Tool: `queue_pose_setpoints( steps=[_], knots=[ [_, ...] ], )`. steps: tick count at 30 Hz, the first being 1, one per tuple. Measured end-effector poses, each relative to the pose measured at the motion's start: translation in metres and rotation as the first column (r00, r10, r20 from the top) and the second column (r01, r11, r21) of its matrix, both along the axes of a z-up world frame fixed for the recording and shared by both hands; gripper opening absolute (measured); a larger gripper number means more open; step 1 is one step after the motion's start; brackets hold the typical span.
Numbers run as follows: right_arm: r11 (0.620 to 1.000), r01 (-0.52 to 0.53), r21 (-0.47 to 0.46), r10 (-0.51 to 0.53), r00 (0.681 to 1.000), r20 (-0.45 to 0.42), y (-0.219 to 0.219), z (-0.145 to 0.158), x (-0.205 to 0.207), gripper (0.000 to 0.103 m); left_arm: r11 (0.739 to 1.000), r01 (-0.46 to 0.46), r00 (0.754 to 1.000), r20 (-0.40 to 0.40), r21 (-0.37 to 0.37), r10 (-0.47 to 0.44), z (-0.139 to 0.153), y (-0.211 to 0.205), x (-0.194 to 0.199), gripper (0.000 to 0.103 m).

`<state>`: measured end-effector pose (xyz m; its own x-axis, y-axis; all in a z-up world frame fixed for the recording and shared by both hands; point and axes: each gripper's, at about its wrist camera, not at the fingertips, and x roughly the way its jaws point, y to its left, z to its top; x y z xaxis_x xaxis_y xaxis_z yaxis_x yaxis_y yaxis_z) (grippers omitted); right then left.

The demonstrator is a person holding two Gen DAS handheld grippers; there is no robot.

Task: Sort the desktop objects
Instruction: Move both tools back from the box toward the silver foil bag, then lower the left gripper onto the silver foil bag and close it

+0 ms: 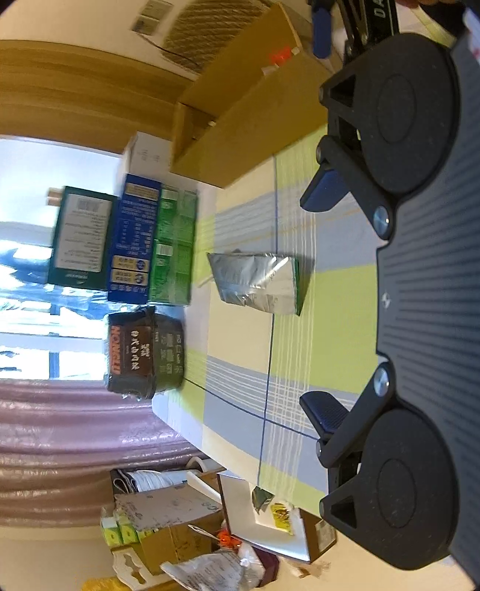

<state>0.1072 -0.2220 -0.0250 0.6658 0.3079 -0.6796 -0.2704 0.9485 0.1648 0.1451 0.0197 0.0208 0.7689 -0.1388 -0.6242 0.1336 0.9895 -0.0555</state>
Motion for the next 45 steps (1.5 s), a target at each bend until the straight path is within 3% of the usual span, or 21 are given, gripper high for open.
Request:
queue_pose_setpoints(
  steps=[3, 16, 25, 30, 41, 45],
  knots=[
    [1.0, -0.012, -0.006, 0.012, 1.0, -0.003, 0.005, -0.008, 0.015, 0.101, 0.999, 0.018, 1.0, -0.025, 0.034, -0.018, -0.01, -0.002, 0.023, 0.101],
    [1.0, -0.013, -0.027, 0.013, 1.0, 0.009, 0.022, -0.064, 0.119, 0.101, 0.999, 0.044, 0.996, -0.08, 0.033, -0.041, -0.06, -0.001, 0.122, 0.101],
    [0.999, -0.024, -0.047, 0.025, 1.0, 0.009, 0.021, -0.087, 0.171, 0.101, 0.989, 0.135, 0.987, -0.102, 0.056, -0.128, -0.084, -0.022, 0.174, 0.101],
    [0.998, -0.035, -0.056, 0.036, 0.999, 0.004, 0.022, -0.096, 0.186, 0.101, 0.984, 0.178, 0.978, -0.115, 0.023, -0.174, -0.089, -0.032, 0.197, 0.101],
    [0.995, -0.065, -0.074, 0.064, 0.998, -0.005, 0.022, -0.111, 0.198, 0.101, 0.968, 0.248, 0.947, -0.22, 0.033, -0.235, -0.112, -0.057, 0.245, 0.101],
    [0.992, -0.079, -0.098, 0.079, 0.997, 0.001, 0.025, -0.114, 0.202, 0.101, 0.968, 0.25, 0.941, -0.241, 0.03, -0.235, -0.121, -0.059, 0.253, 0.094]
  ],
)
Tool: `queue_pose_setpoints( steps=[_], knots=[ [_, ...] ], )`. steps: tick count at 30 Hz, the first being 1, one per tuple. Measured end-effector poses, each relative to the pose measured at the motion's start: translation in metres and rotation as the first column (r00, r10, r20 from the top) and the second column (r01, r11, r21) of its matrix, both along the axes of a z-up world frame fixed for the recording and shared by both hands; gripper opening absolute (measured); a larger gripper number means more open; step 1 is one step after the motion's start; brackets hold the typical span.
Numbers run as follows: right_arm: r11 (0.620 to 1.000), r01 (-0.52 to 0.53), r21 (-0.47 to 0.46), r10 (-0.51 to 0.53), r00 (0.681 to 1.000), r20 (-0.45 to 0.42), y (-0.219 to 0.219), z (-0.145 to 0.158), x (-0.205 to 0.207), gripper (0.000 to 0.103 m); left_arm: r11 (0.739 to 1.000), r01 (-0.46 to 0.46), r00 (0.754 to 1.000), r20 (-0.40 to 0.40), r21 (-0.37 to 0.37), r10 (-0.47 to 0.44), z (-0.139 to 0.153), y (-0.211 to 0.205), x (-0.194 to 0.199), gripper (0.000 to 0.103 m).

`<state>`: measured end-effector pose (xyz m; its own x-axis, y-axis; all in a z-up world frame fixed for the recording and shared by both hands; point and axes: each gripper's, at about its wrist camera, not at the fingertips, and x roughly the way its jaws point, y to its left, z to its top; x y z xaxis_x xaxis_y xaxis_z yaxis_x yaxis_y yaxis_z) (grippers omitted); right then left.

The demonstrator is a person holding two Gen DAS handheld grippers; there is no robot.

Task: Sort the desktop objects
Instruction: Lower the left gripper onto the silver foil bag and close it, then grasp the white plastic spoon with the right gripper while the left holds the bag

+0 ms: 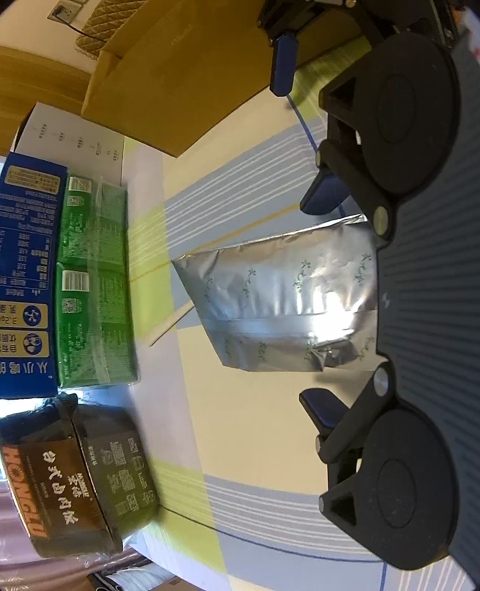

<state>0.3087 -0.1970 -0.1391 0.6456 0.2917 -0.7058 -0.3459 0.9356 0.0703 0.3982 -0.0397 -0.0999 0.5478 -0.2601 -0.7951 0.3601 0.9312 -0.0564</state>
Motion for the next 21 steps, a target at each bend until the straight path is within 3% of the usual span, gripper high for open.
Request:
queue_pose_setpoints(
  steps=[4, 7, 10, 21],
  knots=[
    [1.0, -0.011, -0.013, 0.011, 1.0, -0.004, 0.004, -0.005, -0.001, 0.101, 1.0, -0.013, 0.999, -0.042, -0.026, 0.012, -0.008, 0.001, 0.007, 0.078],
    [1.0, -0.022, -0.016, 0.022, 1.0, -0.004, 0.007, -0.005, -0.002, 0.101, 0.999, -0.014, 0.999, -0.041, -0.033, 0.013, -0.009, 0.002, 0.005, 0.072],
    [1.0, -0.016, -0.007, 0.017, 1.0, 0.005, 0.008, -0.003, -0.002, 0.101, 0.999, -0.015, 0.999, -0.048, -0.033, 0.013, -0.006, 0.005, 0.002, 0.057],
    [0.999, -0.012, 0.044, 0.011, 0.999, 0.039, 0.017, 0.006, 0.009, 0.101, 0.991, -0.136, 0.99, -0.032, 0.0, 0.136, 0.015, 0.063, 0.003, 0.054]
  ],
)
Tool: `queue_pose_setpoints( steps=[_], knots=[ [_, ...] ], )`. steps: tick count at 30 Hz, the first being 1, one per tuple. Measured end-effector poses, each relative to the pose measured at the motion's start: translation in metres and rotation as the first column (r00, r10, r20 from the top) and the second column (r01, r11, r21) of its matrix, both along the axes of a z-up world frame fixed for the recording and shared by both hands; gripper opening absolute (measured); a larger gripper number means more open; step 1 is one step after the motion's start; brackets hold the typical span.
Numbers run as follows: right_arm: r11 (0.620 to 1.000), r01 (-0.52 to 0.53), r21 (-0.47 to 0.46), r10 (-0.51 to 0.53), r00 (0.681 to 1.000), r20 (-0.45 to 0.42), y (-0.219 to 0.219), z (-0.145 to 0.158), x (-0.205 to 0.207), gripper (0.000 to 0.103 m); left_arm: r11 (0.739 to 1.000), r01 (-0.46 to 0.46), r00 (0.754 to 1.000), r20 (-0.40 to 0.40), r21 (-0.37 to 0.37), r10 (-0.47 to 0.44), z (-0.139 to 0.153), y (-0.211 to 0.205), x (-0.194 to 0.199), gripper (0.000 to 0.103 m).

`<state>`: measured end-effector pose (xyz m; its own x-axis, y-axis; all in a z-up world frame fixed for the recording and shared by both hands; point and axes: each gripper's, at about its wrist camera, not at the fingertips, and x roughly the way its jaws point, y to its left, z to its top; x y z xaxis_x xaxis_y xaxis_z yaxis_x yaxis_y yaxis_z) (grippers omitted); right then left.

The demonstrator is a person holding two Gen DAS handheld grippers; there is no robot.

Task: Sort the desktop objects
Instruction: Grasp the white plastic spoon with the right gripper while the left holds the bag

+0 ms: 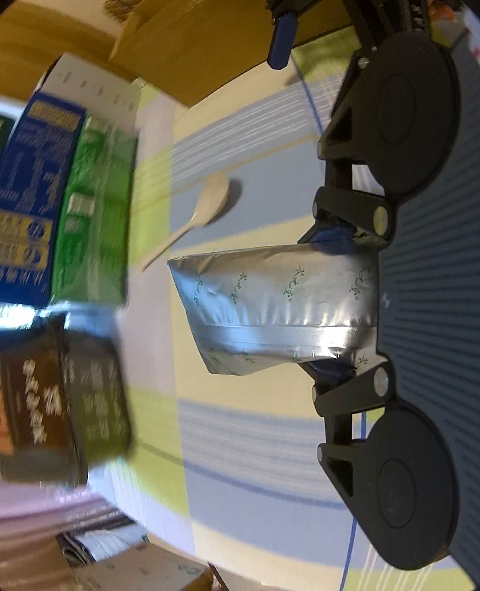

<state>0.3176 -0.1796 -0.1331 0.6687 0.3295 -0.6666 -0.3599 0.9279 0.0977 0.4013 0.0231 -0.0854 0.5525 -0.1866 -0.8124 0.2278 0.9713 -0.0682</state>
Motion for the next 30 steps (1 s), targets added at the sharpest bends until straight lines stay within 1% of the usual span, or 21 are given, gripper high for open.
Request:
queue_pose_setpoints(
  steps=[3, 6, 10, 13, 14, 19, 21, 23, 25, 30],
  knots=[
    [1.0, 0.003, 0.012, -0.003, 1.0, 0.027, 0.013, 0.003, 0.019, 0.101, 0.999, -0.034, 0.999, 0.008, -0.004, 0.034, 0.003, 0.013, 0.001, 0.054],
    [0.999, 0.008, 0.039, -0.009, 1.0, 0.012, 0.023, 0.0, 0.042, 0.099, 0.998, -0.053, 0.999, 0.0, -0.012, 0.053, 0.0, 0.022, 0.003, 0.054],
    [0.999, 0.002, 0.034, -0.002, 1.0, 0.006, 0.035, -0.007, 0.068, 0.084, 0.998, -0.066, 0.998, -0.014, -0.026, 0.065, -0.008, 0.026, 0.007, 0.054],
    [1.0, -0.01, 0.016, 0.01, 1.0, 0.004, 0.043, -0.015, 0.082, 0.078, 0.997, -0.068, 0.998, -0.009, -0.038, 0.067, -0.01, 0.028, 0.009, 0.054],
    [1.0, -0.006, 0.014, 0.006, 1.0, 0.002, 0.044, -0.017, 0.085, 0.076, 0.997, -0.069, 0.998, -0.008, -0.04, 0.069, -0.01, 0.028, 0.009, 0.054],
    [1.0, 0.001, 0.014, -0.001, 1.0, 0.014, 0.049, -0.025, 0.094, 0.055, 0.996, -0.08, 0.997, -0.01, -0.041, 0.079, -0.014, 0.031, 0.01, 0.054],
    [1.0, 0.002, 0.02, -0.002, 1.0, 0.02, 0.05, -0.026, 0.095, 0.051, 0.996, -0.079, 0.997, -0.008, -0.041, 0.079, -0.014, 0.031, 0.011, 0.054],
    [1.0, -0.004, 0.013, 0.004, 1.0, 0.023, 0.052, -0.026, 0.095, 0.044, 0.996, -0.075, 0.997, -0.005, -0.038, 0.075, -0.014, 0.03, 0.01, 0.054],
    [1.0, -0.011, -0.013, 0.011, 1.0, 0.027, 0.054, -0.025, 0.093, 0.03, 0.997, -0.072, 0.997, -0.004, -0.034, 0.071, -0.014, 0.03, 0.01, 0.054],
    [0.999, -0.011, -0.045, 0.012, 1.0, 0.015, 0.052, -0.024, 0.078, 0.029, 0.999, -0.044, 0.999, -0.005, -0.019, 0.044, -0.013, 0.022, 0.006, 0.054]
  ],
)
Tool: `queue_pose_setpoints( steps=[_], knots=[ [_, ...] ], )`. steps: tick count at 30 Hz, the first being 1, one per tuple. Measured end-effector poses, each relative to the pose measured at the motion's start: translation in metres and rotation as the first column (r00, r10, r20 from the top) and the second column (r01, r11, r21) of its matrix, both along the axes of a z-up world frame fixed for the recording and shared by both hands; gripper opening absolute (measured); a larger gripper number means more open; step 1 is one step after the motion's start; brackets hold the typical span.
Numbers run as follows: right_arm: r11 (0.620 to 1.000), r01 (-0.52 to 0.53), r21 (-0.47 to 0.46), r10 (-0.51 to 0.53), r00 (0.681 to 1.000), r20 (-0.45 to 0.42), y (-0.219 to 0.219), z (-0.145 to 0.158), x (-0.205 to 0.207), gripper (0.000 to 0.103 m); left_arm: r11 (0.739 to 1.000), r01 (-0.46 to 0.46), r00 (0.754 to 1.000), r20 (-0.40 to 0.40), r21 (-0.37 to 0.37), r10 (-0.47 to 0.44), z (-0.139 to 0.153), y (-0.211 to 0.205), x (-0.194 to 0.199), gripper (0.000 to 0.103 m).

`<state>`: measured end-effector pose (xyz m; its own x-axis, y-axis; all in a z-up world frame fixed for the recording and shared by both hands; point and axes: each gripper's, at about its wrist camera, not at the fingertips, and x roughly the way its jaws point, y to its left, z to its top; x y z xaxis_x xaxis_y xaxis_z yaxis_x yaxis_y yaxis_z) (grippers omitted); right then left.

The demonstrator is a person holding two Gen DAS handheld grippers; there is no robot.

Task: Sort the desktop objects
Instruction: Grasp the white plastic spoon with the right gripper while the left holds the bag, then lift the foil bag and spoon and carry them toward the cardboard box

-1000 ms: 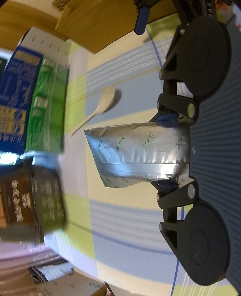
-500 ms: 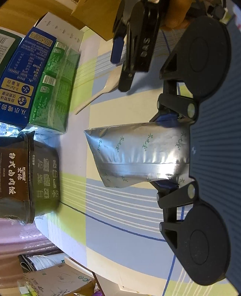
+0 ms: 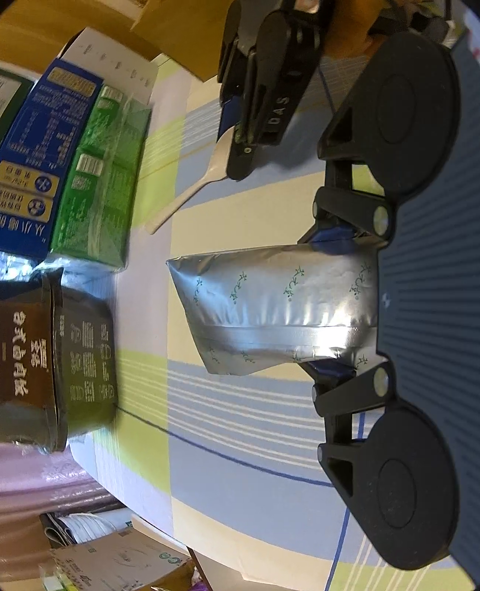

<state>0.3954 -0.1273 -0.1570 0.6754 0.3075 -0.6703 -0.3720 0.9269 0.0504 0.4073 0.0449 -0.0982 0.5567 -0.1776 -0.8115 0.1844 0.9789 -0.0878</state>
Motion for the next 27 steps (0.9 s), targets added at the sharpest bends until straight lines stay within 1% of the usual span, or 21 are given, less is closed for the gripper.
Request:
queue_pose_setpoints(
  steps=[3, 6, 10, 15, 16, 20, 22, 24, 26, 27],
  knots=[
    [1.0, 0.007, -0.011, -0.007, 1.0, -0.005, -0.004, 0.0, -0.023, 0.029, 0.999, 0.03, 1.0, -0.005, 0.012, -0.03, 0.0, -0.009, -0.008, 0.054],
    [1.0, 0.028, 0.008, -0.028, 0.999, -0.037, -0.011, 0.002, -0.048, 0.029, 0.997, 0.069, 0.998, -0.015, 0.024, -0.068, 0.001, -0.018, -0.021, 0.054],
    [0.991, 0.108, 0.08, -0.097, 0.987, -0.127, -0.033, 0.008, -0.094, 0.029, 0.991, 0.131, 0.991, -0.039, 0.036, -0.129, 0.003, -0.028, -0.045, 0.054],
    [0.975, 0.18, 0.133, -0.151, 0.968, -0.201, -0.058, 0.017, -0.158, 0.029, 0.985, 0.172, 0.983, -0.072, 0.011, -0.171, 0.007, -0.029, -0.089, 0.054],
    [0.974, 0.181, 0.134, -0.152, 0.967, -0.202, -0.061, 0.02, -0.173, 0.029, 0.984, 0.181, 0.981, -0.076, 0.003, -0.18, 0.009, -0.028, -0.1, 0.054],
    [0.986, 0.141, 0.091, -0.124, 0.978, -0.17, -0.067, 0.029, -0.225, 0.029, 0.983, 0.182, 0.979, -0.088, -0.021, -0.183, 0.014, -0.025, -0.145, 0.054],
    [0.989, 0.13, 0.075, -0.118, 0.981, -0.153, -0.071, 0.03, -0.245, 0.029, 0.984, 0.175, 0.979, -0.097, -0.025, -0.176, 0.013, -0.022, -0.164, 0.054],
    [0.99, 0.128, 0.054, -0.12, 0.984, -0.132, -0.074, 0.028, -0.259, 0.03, 0.985, 0.175, 0.979, -0.1, -0.014, -0.175, 0.013, -0.021, -0.178, 0.054],
    [0.993, 0.117, 0.021, -0.113, 0.986, -0.12, -0.073, 0.022, -0.266, 0.033, 0.985, 0.175, 0.98, -0.096, -0.005, -0.175, 0.014, -0.021, -0.185, 0.054],
    [0.994, 0.107, 0.007, -0.105, 0.988, -0.11, -0.071, 0.021, -0.268, 0.039, 0.985, 0.175, 0.98, -0.094, -0.006, -0.175, 0.014, -0.021, -0.185, 0.054]
  ],
)
